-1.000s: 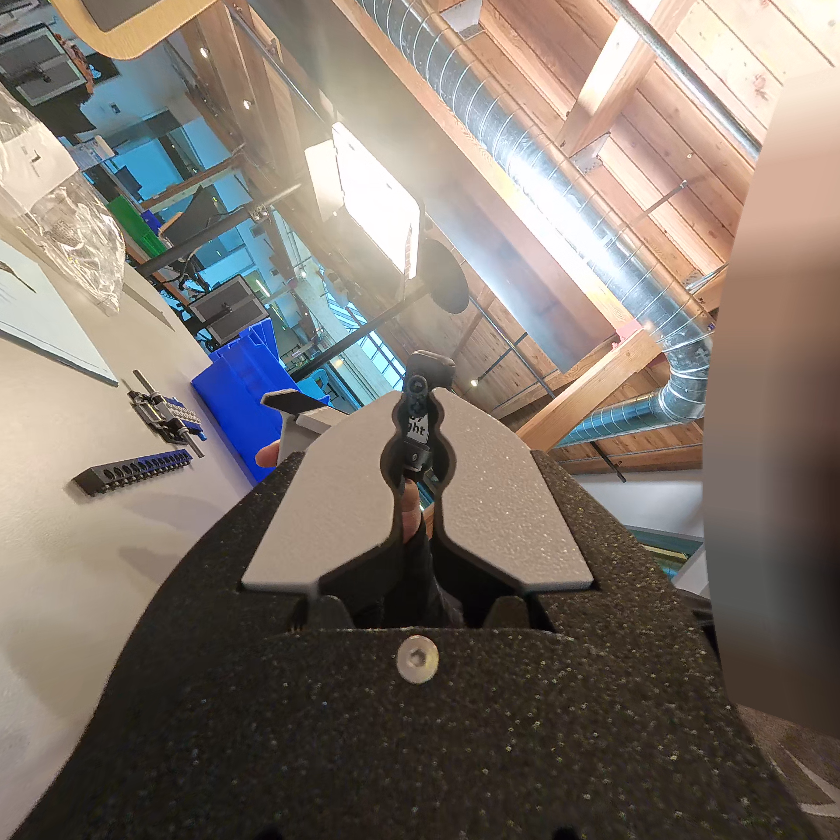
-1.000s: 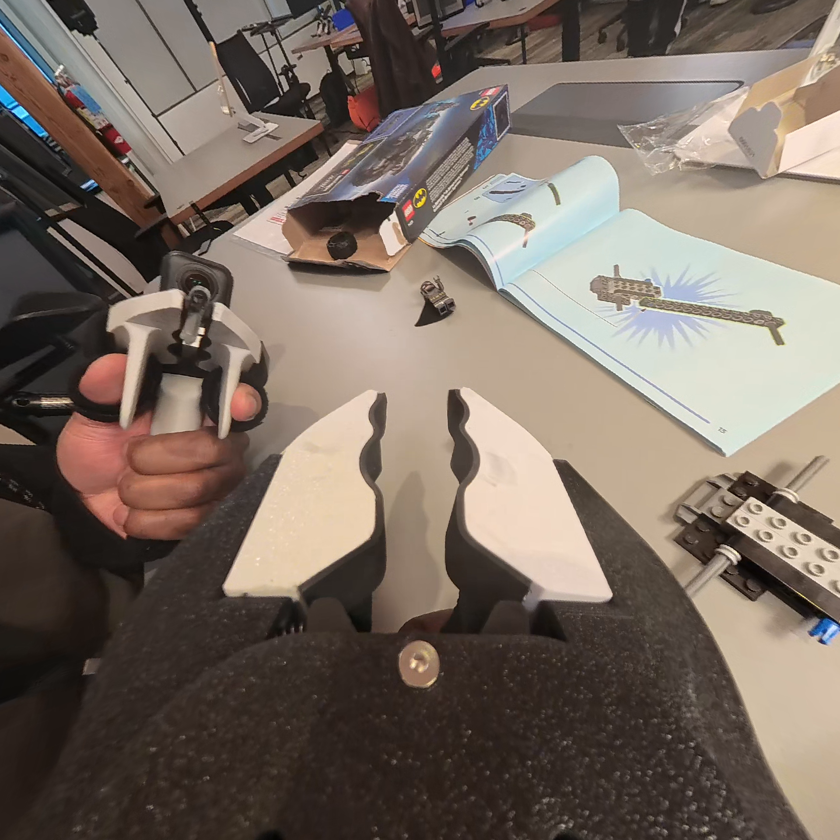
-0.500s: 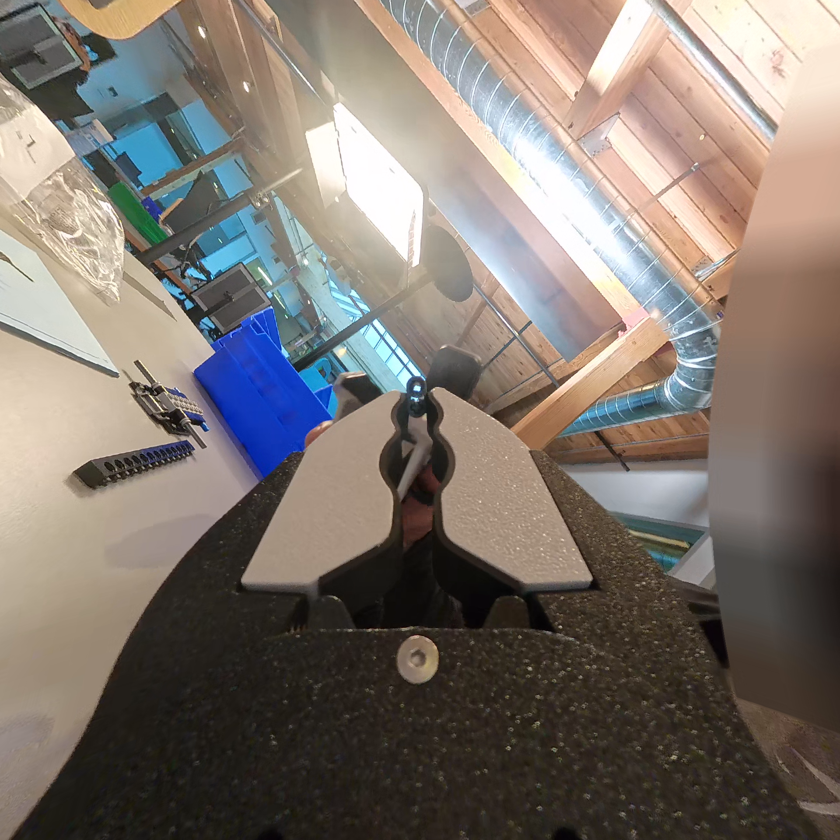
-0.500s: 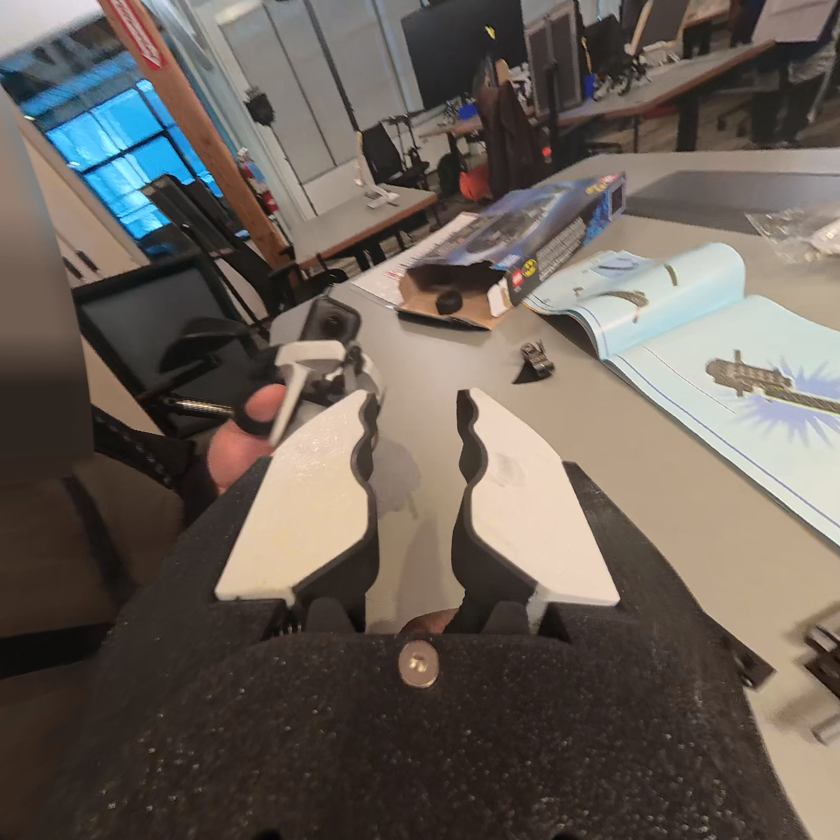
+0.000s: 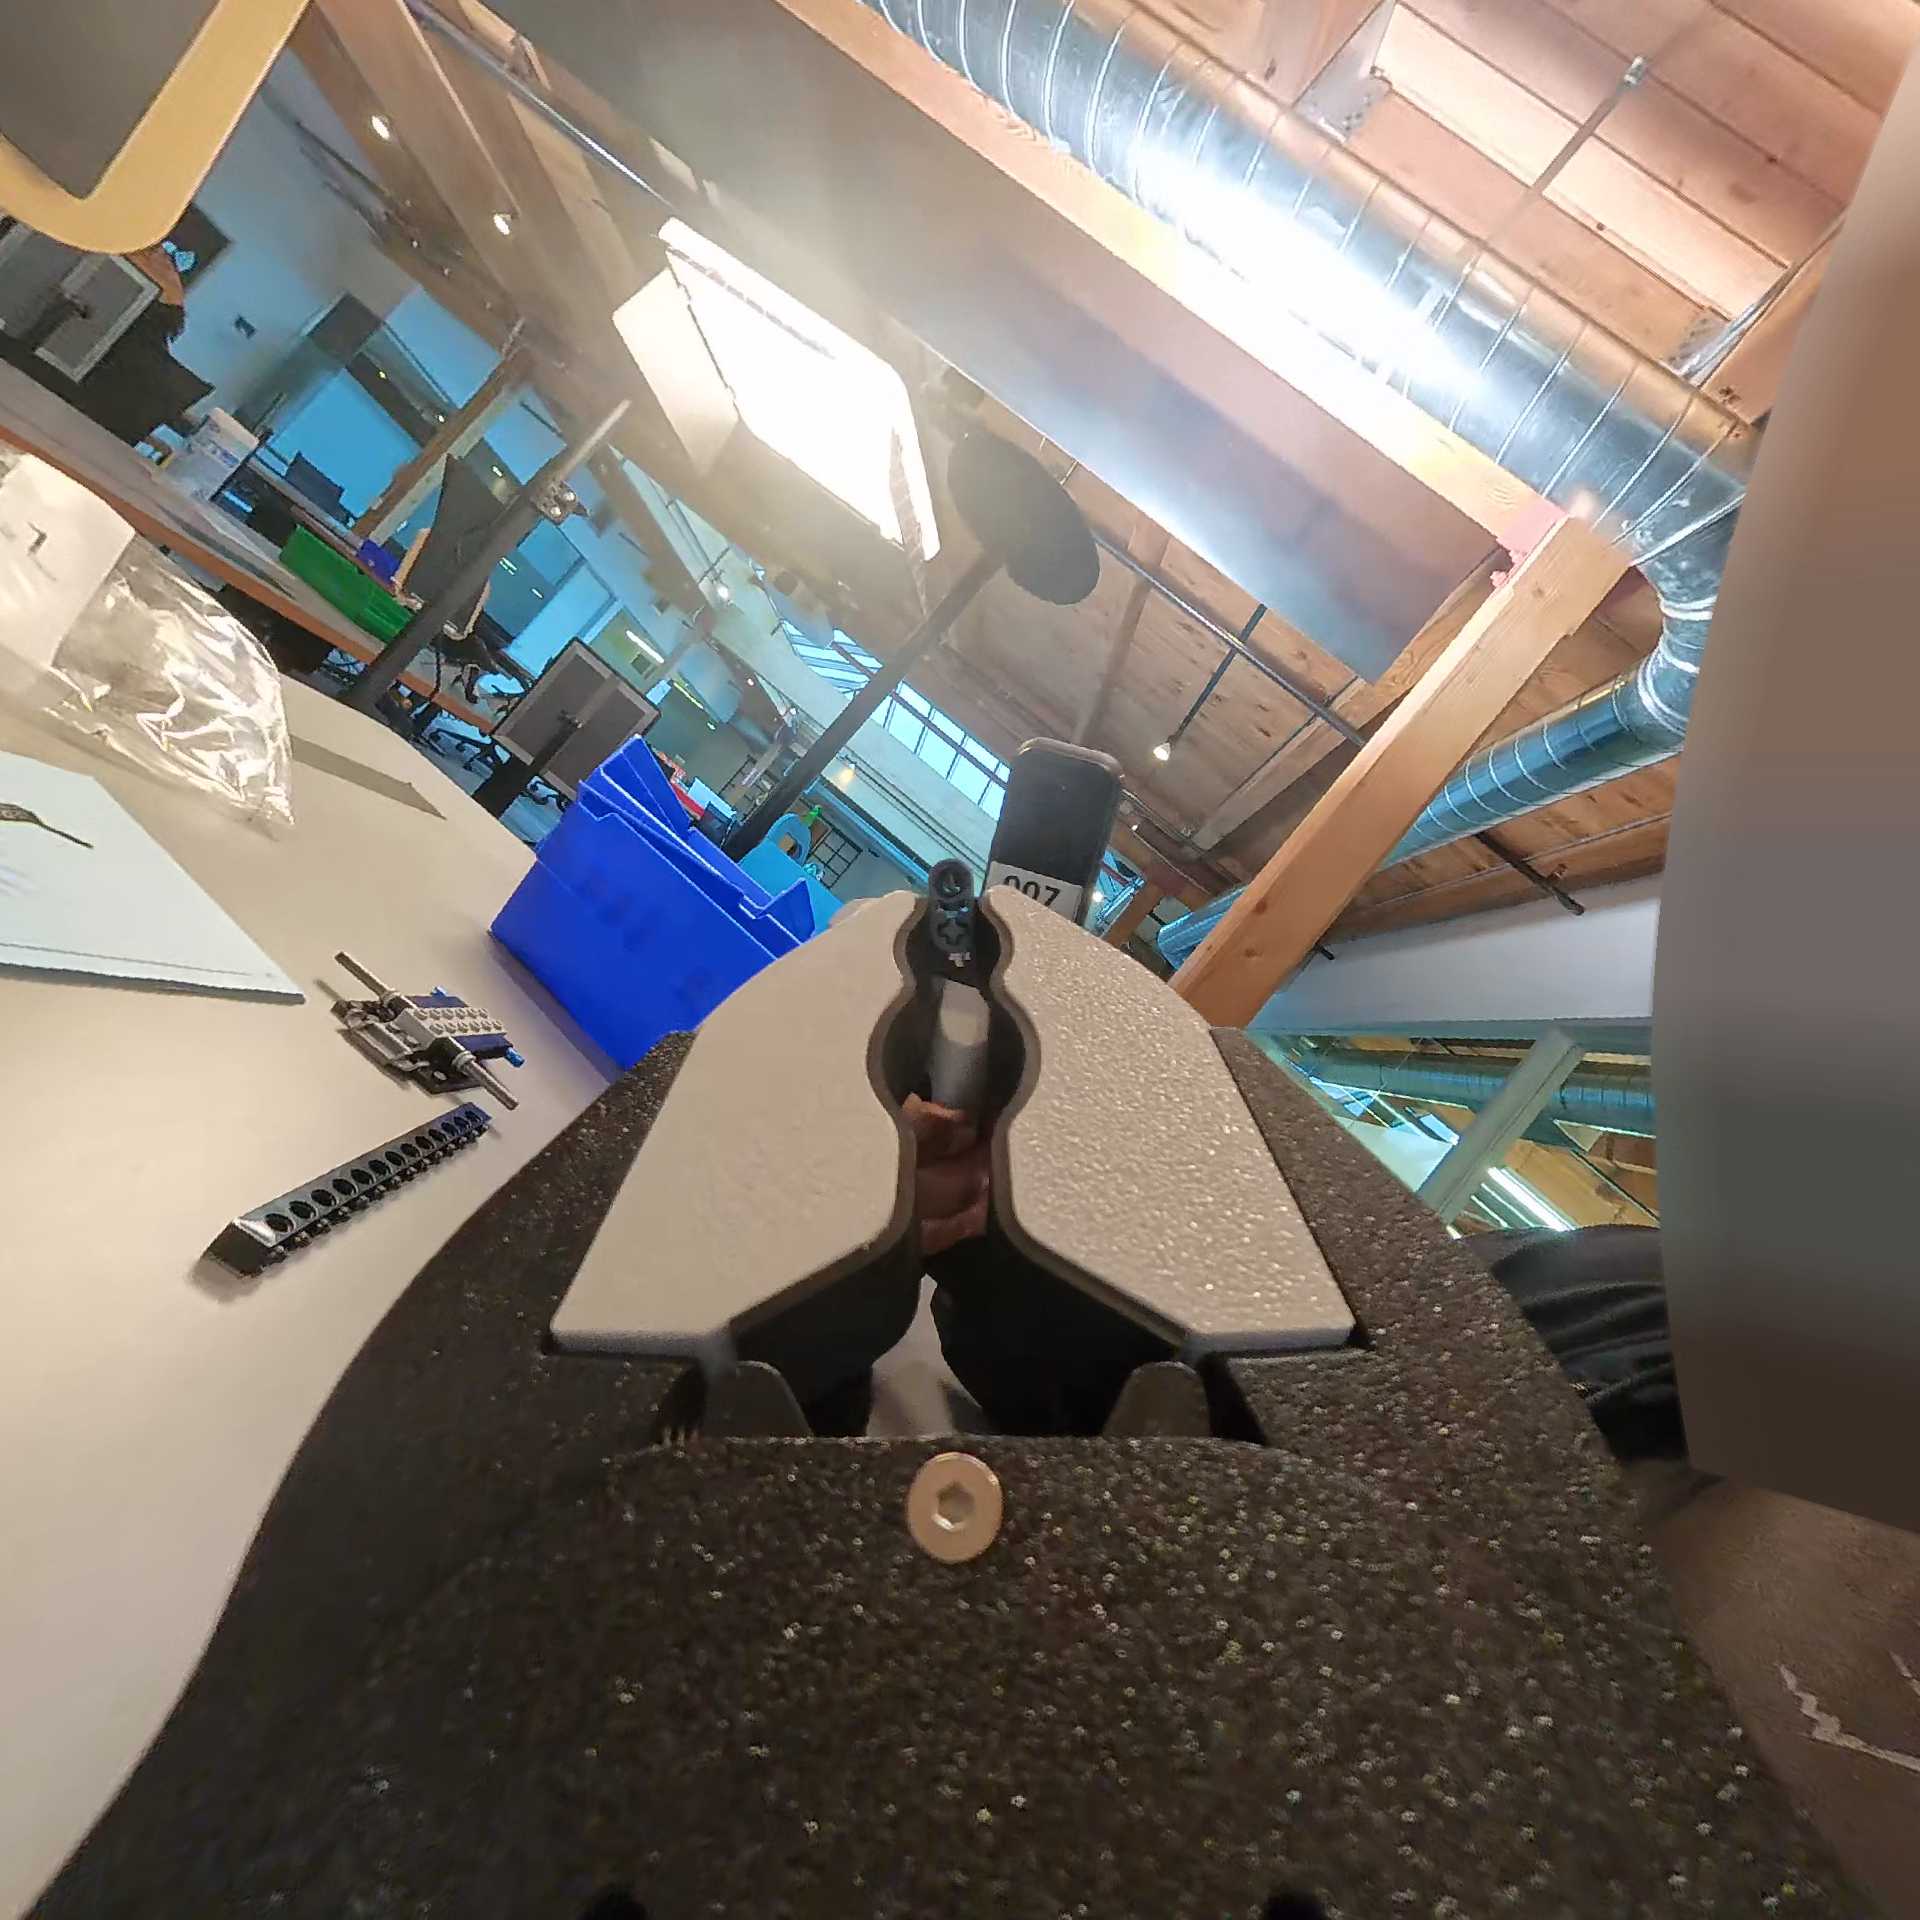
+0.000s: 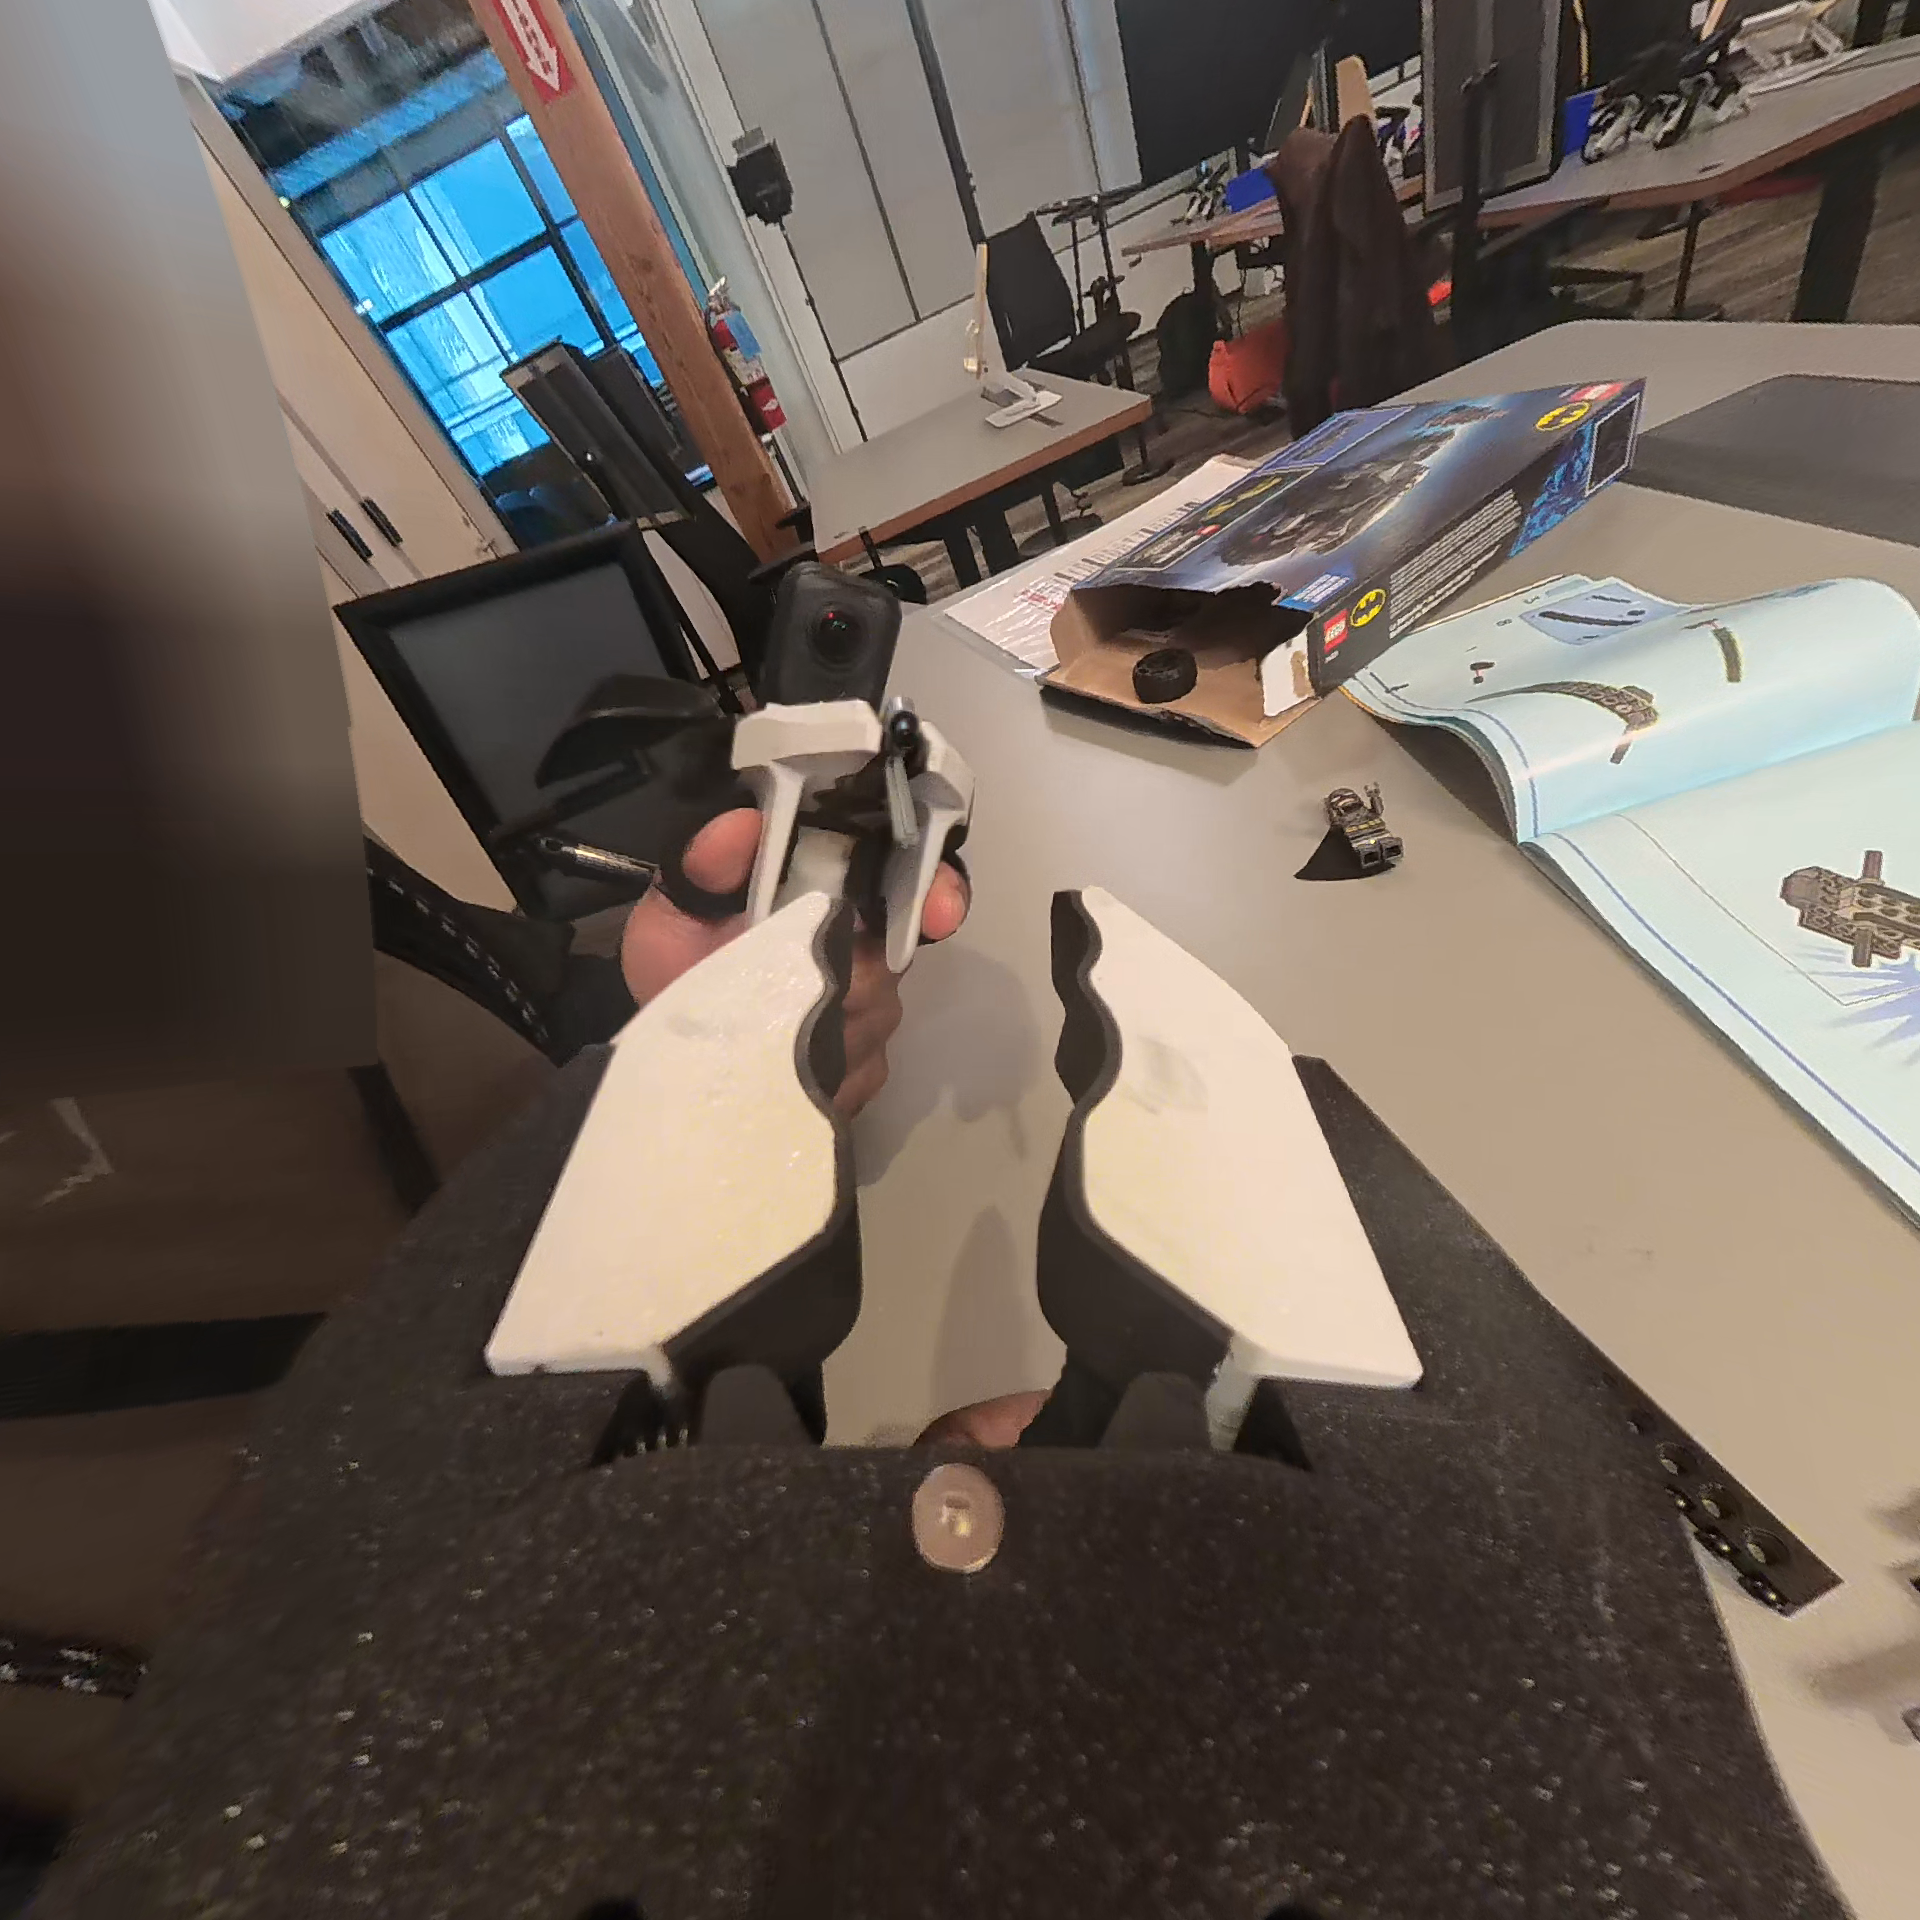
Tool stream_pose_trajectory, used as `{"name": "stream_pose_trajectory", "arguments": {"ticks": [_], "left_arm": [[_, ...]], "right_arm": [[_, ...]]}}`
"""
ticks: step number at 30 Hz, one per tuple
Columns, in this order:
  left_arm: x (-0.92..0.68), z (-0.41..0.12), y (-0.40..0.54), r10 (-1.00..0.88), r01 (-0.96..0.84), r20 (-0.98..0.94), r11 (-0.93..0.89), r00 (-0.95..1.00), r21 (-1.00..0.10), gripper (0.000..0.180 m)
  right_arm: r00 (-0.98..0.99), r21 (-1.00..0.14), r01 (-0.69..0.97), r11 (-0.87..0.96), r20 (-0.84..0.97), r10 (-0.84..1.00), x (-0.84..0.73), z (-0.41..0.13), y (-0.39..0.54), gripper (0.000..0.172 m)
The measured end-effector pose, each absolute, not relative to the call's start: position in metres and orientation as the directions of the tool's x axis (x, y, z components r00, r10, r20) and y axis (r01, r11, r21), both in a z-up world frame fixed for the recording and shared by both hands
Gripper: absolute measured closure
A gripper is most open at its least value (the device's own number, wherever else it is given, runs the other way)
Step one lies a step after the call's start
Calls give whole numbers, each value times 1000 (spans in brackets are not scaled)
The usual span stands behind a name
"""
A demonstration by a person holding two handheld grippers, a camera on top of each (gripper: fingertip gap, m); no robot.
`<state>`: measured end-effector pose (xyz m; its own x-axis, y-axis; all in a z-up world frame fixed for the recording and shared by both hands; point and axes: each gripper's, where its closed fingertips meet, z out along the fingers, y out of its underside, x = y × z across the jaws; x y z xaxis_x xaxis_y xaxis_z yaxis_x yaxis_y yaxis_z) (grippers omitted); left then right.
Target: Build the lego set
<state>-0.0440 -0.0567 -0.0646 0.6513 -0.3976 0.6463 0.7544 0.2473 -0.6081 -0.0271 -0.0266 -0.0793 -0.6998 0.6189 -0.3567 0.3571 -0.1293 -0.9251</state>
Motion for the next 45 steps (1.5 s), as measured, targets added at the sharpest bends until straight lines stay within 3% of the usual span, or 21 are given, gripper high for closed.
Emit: {"name": "stream_pose_trajectory", "arguments": {"ticks": [8, 12, 17, 21, 25, 28, 33, 39, 45], "left_arm": [[-41, -73, -48, -405, 787, 685, 180, 606, -589, 173], [-36, -81, -41, -390, 788, 700, 127, 598, -603, 173], [-31, -83, -37, -384, 761, 679, 106, 625, -640, 173], [-28, -87, -32, -385, 756, 692, 23, 611, -654, 158], [-38, -93, -27, -369, 781, 747, -80, 554, -619, 147], [-46, -95, -22, -354, 813, 800, -157, 484, -561, 144], [-44, -104, -9, -330, 829, 866, -298, 376, -473, 142], [-42, -118, -1, -275, 835, 901, -358, 334, -419, 145], [-43, -122, 3, -246, 829, 906, -373, 345, -417, 165]], "right_arm": [[-678, -927, 370, -66, -318, 663, -31, -88, -38, 141], [-670, -925, 379, -38, -303, 678, -32, -93, -41, 166], [-661, -941, 338, -16, -249, 708, -28, -94, -37, 166], [-645, -966, 244, 88, -94, 759, -25, -95, -26, 168], [-570, -946, 84, 313, 212, 794, -25, -92, -7, 168], [-471, -843, -19, 537, 482, 739, -26, -94, 4, 168], [-274, -534, -105, 839, 827, 491, -30, -104, 9, 167], [-206, -377, -142, 915, 916, 345, -32, -114, 3, 168], [-169, -273, -152, 950, 954, 247, -30, -122, 4, 167]]}}
